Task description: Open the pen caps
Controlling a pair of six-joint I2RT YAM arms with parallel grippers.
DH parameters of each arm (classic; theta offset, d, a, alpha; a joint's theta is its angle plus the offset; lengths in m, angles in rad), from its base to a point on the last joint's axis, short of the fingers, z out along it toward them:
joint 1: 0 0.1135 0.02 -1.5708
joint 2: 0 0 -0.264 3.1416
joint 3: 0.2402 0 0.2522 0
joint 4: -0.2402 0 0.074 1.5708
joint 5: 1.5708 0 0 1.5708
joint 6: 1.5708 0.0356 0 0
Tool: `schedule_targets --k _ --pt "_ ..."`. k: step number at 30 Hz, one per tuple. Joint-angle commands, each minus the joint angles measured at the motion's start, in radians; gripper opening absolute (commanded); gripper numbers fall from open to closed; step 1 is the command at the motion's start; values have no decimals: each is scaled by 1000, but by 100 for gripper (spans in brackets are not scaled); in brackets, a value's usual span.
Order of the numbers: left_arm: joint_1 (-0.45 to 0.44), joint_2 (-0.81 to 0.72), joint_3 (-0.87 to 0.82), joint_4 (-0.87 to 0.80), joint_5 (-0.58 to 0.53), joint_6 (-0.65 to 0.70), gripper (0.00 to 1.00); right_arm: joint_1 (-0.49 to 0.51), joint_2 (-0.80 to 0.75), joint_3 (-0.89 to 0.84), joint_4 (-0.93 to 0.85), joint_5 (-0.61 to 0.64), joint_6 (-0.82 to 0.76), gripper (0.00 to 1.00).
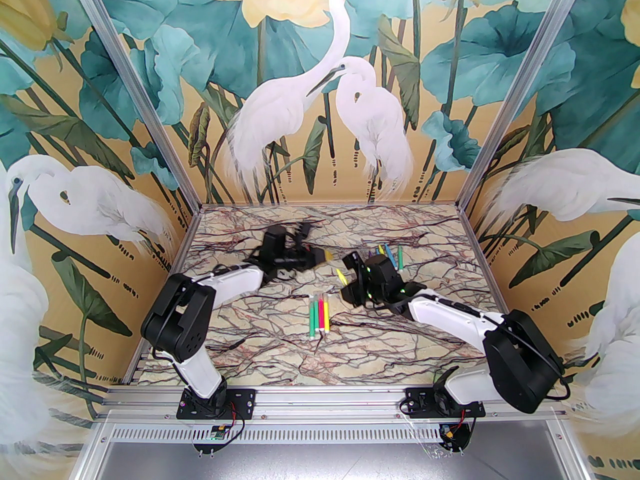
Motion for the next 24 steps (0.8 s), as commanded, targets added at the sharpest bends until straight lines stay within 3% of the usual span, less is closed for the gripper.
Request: schedule_targets --k 1,6,14,24 --pt "22 -22 -2 -20 -90 -8 0 -2 -21 -17 -28 -24 -20 0" --pt "29 -21 16 -149 -124 60 0 -23 -4 -17 17 68 31 0" --pt "20 16 124 -605 -352 319 0 -87 116 99 -3 269 114 0" --pt "-7 133 253 -859 -538 442 0 -105 373 300 -52 436 168 0"
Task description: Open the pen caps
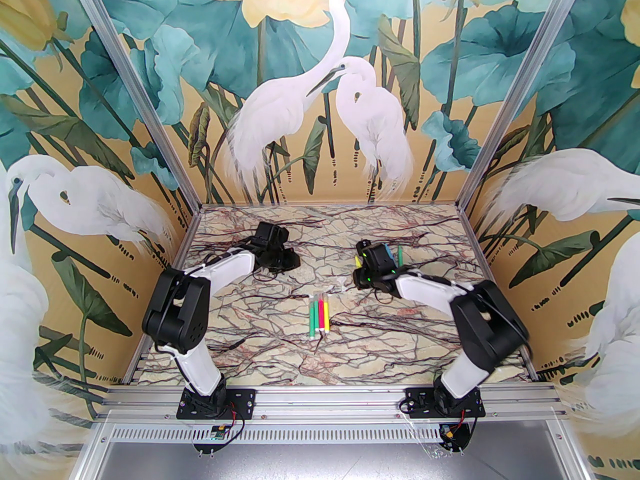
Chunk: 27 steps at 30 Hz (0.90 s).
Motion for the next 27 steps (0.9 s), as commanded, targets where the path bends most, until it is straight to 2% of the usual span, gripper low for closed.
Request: schedule_targets --k 1,8,19,27 --pt "-19 56 57 -150 -116 76 0 -5 64 65 -36 103 41 0" --pt "-32 126 131 -213 -165 85 1 -6 163 161 -77 154 59 0" --pt "-36 173 165 -222 -201 87 10 -12 224 214 -136 248 48 0" --pt "-36 175 165 -228 -217 89 16 -13 223 213 -141 255 48 14"
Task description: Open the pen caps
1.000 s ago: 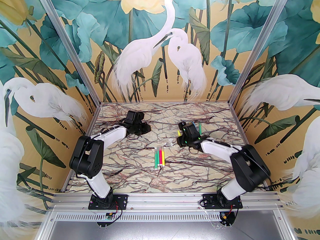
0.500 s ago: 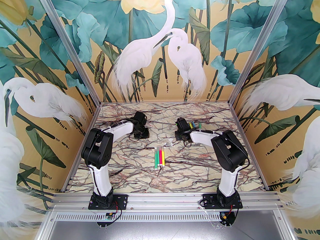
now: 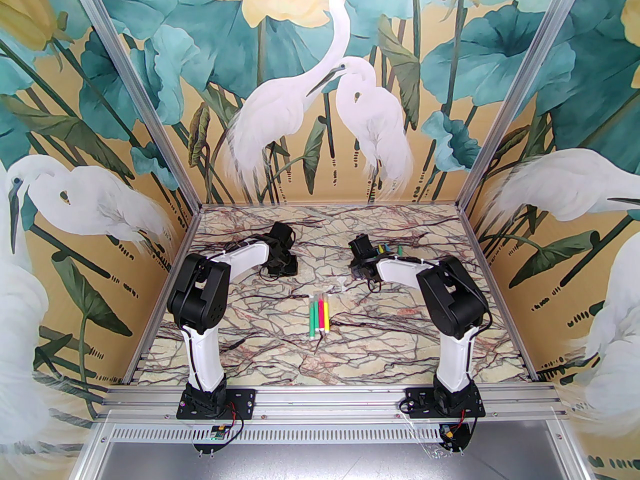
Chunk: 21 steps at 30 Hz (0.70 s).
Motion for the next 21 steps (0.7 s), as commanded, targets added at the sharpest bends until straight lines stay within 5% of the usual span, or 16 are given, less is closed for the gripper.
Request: schedule_targets --k 1,21 --pt "-4 26 18 -42 -36 18 17 -7 18 20 -34 27 9 14" --pt "-4 -6 -6 -43 -40 26 29 -6 3 13 -52 47 -2 25"
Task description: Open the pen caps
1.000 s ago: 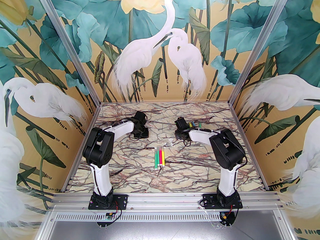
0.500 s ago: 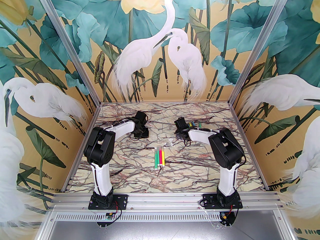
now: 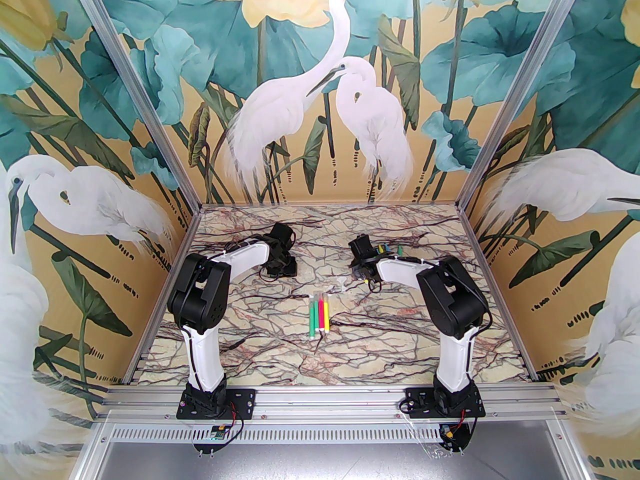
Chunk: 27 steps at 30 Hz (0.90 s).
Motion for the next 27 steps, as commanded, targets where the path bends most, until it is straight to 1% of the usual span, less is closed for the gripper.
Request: schedule_targets --k 1,7,13,18,24,27 --pt "-5 -9 -8 -23 -14 20 29 -7 1 11 -43 30 -2 25" --pt "-5 -37 -16 -24 -6 21 33 -7 -32 4 -48 21 -8 27" --pt "-4 -84 -24 -26 6 22 34 -5 -118 -20 -73 12 -20 33" --pt "-5 -133 -38 -21 26 24 36 16 -196 -41 -103 -26 -26 39" --pt "-4 -211 -99 39 58 26 44 84 -249 -59 -149 -112 -30 44" --pt "-4 -258 -155 93 61 38 54 114 -273 -84 -161 -195 -11 45"
